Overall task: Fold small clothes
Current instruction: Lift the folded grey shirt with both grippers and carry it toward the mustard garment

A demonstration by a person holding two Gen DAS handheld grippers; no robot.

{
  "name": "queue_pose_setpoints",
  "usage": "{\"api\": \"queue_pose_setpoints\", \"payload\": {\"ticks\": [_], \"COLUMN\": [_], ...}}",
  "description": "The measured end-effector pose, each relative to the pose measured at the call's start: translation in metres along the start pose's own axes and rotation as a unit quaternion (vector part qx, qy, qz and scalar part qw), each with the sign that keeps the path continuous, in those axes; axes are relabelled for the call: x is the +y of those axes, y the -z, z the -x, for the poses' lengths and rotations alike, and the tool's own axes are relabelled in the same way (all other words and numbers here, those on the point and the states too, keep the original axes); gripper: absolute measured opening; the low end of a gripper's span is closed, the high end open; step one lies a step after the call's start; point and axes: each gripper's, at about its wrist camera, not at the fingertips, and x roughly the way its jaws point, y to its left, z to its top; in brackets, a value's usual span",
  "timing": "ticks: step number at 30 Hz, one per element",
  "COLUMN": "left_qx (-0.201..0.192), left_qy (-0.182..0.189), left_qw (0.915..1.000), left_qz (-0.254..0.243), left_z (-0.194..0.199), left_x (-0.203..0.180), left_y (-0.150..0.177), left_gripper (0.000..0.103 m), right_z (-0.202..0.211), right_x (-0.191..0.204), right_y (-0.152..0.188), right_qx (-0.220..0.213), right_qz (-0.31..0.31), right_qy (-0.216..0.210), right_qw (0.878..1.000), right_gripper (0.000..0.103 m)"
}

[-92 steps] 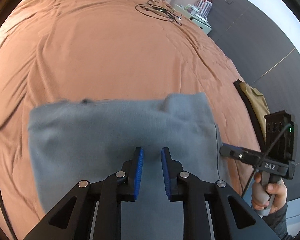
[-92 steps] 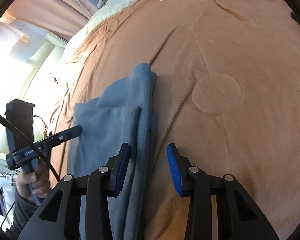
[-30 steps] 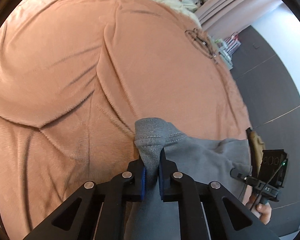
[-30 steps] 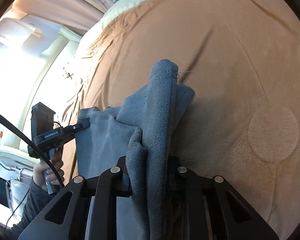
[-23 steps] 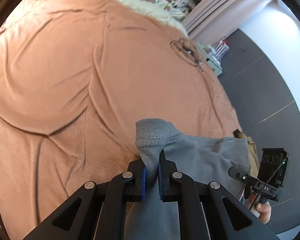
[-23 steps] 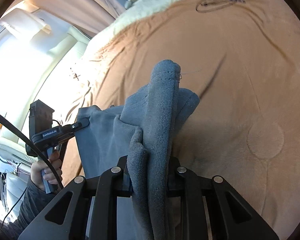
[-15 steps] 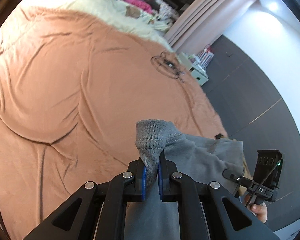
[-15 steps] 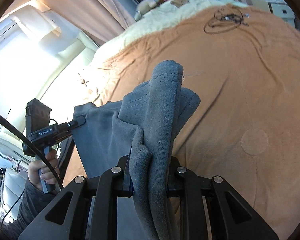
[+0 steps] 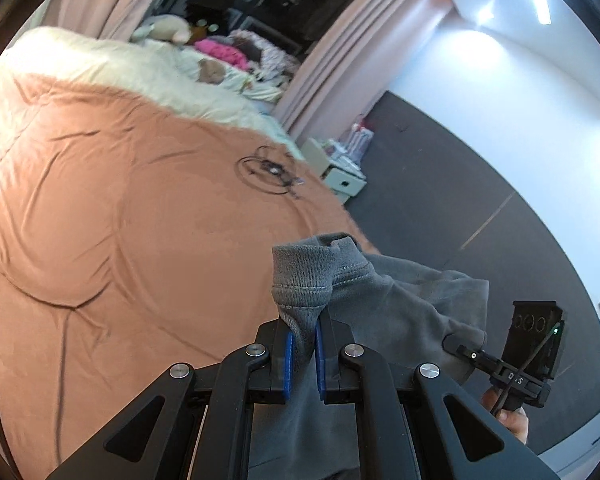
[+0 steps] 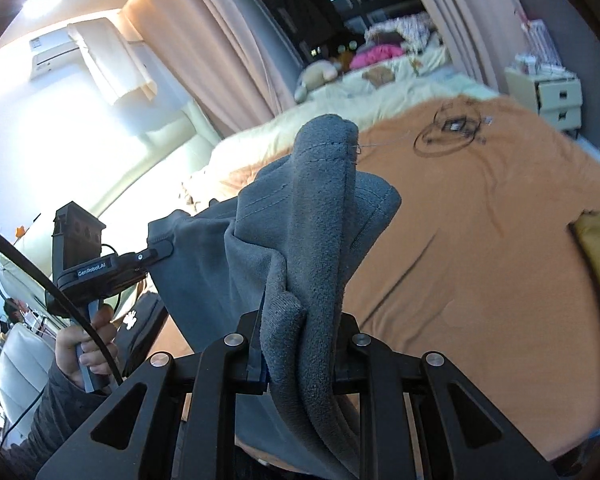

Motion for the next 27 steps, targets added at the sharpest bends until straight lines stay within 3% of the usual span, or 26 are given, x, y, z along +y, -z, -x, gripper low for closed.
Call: {"api": "queue_pose_setpoints", "payload": {"ticks": [6,14,27], "left_qx": [-0.005,0.020,0.070], "left_qy": [0.030,0.081,0.180], "left_qw": [0.9991,0.9944,0.9759], "left_qz": [-0.029,-0.066,-0.102], "left_z": [-0.001,-0.047,-0.138], "left_x": [-0.068,-0.151,-0.282], "left_y": [-0.001,-0.001,0.011], "left_gripper": [0.009,0.009,0.008], "right_z": [0.068,0.149,0.263], "right_x": [-0.008,-0.031,-0.058], "right_y": [-0.003,0.002,0.027], "right_qx": [-0.038,-0.074,-0.112], "right_qz": [0.009,0.017,0.012], "right_qy": [0.026,0.075,0.165], "right_qw": [0.999,0.994,0.980], "right_gripper": [0.016,0.016,0.016]}}
